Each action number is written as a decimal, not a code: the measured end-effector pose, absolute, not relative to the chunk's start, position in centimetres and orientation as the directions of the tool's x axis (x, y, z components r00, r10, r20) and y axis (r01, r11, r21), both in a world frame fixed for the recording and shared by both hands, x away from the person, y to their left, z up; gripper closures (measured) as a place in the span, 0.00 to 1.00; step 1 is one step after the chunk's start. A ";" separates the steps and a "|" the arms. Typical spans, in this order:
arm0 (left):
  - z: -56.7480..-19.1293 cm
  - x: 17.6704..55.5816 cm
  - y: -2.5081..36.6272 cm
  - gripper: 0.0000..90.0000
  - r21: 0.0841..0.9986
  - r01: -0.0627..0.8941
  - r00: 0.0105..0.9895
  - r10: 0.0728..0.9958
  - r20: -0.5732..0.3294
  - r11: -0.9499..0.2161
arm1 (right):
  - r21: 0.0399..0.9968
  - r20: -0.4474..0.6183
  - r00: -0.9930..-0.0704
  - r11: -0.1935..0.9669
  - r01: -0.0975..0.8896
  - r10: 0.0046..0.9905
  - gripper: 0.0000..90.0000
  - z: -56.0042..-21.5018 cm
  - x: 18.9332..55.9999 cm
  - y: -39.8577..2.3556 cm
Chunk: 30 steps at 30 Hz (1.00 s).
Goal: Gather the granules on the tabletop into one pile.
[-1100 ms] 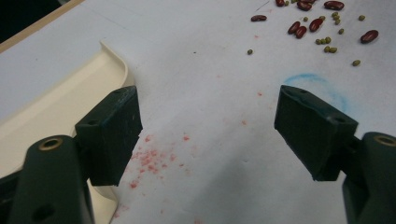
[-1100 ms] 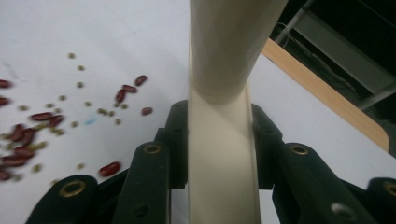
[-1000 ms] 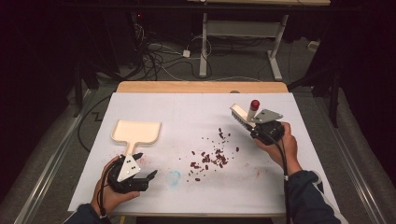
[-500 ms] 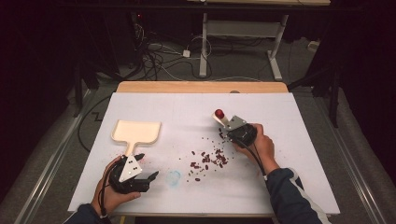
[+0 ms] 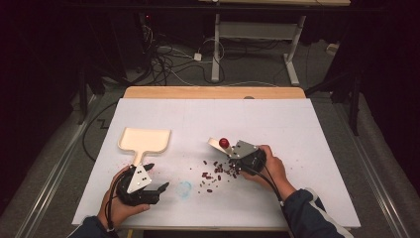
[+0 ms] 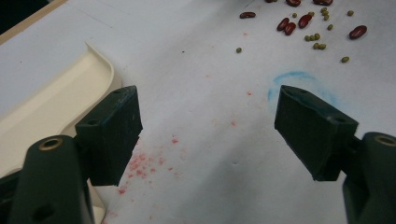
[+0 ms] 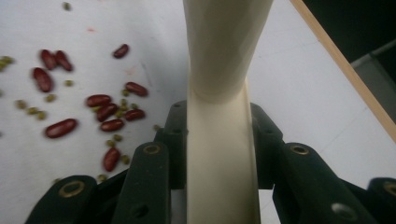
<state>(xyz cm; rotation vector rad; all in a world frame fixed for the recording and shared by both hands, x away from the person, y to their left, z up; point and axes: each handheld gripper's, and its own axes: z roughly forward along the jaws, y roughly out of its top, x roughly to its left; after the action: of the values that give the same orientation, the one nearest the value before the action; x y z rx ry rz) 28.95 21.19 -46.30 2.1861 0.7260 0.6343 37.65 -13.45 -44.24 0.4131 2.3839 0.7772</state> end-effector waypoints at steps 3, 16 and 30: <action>-46.3 29.0 21.2 0.25 0.764 0.299 0.721 0.659 0.212 -0.572 | 0.622 -0.426 -0.794 0.778 0.092 0.434 0.75 -44.0 36.8 -13.6; -46.3 28.9 21.1 0.25 0.762 0.294 0.725 0.654 0.216 -0.577 | 0.667 -0.420 -0.787 0.742 0.071 0.453 0.75 -42.0 36.0 -15.2; -46.5 29.1 20.9 0.25 0.752 0.303 0.728 0.651 0.214 -0.586 | 0.677 -0.480 -0.715 0.733 0.066 0.508 0.75 -42.7 38.9 -15.2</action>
<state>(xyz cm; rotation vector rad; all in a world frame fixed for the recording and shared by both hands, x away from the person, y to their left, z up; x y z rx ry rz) 29.08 20.89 -46.46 2.2091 0.7170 0.6234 38.90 -15.23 -42.73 0.4315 2.2572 0.8488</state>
